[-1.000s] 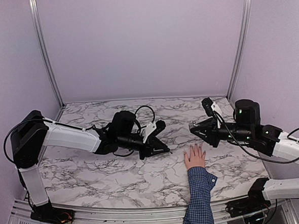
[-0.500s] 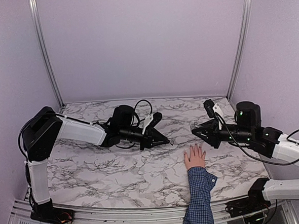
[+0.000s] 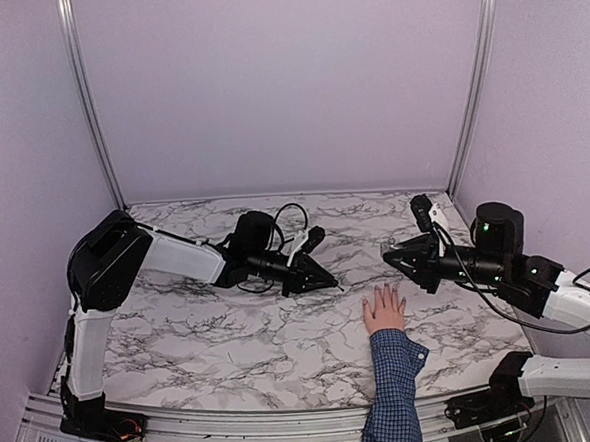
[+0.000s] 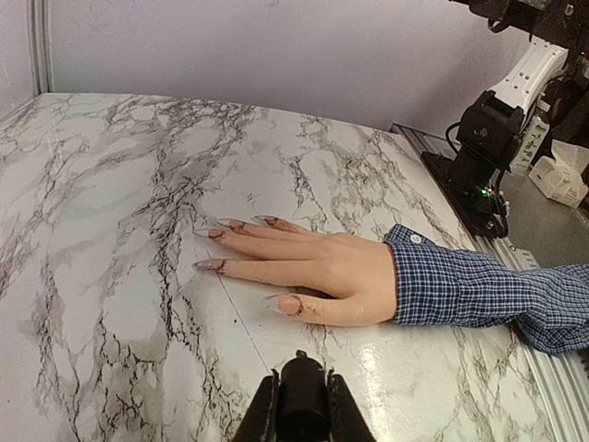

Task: Paint the nails
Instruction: Paint the nail with the hand.

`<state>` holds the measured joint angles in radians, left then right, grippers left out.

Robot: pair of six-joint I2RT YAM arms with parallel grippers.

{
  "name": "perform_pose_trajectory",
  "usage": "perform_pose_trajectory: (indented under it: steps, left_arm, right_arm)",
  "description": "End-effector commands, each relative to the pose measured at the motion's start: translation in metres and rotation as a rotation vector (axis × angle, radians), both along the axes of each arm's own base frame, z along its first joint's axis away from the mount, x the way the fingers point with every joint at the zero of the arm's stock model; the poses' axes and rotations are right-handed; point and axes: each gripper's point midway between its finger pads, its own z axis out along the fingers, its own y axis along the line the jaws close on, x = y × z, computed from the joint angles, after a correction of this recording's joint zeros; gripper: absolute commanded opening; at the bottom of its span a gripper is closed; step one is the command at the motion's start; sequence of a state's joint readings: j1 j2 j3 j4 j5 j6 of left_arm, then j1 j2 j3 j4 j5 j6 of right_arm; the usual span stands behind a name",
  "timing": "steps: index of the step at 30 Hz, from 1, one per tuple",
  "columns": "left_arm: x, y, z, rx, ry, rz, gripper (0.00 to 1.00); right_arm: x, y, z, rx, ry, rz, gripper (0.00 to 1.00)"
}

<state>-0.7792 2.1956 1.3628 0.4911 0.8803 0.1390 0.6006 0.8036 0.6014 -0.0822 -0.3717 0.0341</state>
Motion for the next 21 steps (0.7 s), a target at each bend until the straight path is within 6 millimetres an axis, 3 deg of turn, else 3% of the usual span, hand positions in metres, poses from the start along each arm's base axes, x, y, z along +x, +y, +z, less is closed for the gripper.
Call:
perform_pose_trajectory:
  steps: [1, 11, 21]
  left_arm:
    - [0.005, -0.001, -0.014, 0.038, 0.035, 0.008, 0.00]
    - [-0.010, -0.018, -0.030, 0.059, 0.050, -0.025, 0.00]
    - [-0.016, -0.038, -0.031, 0.054, 0.043, -0.036, 0.00]
  right_arm:
    - [0.007, -0.001, 0.008, 0.017, -0.032, -0.022, 0.00]
    - [0.008, 0.002, 0.000, 0.006, -0.036, 0.004, 0.00]
    - [0.005, 0.002, 0.014, 0.042, -0.075, 0.016, 0.00]
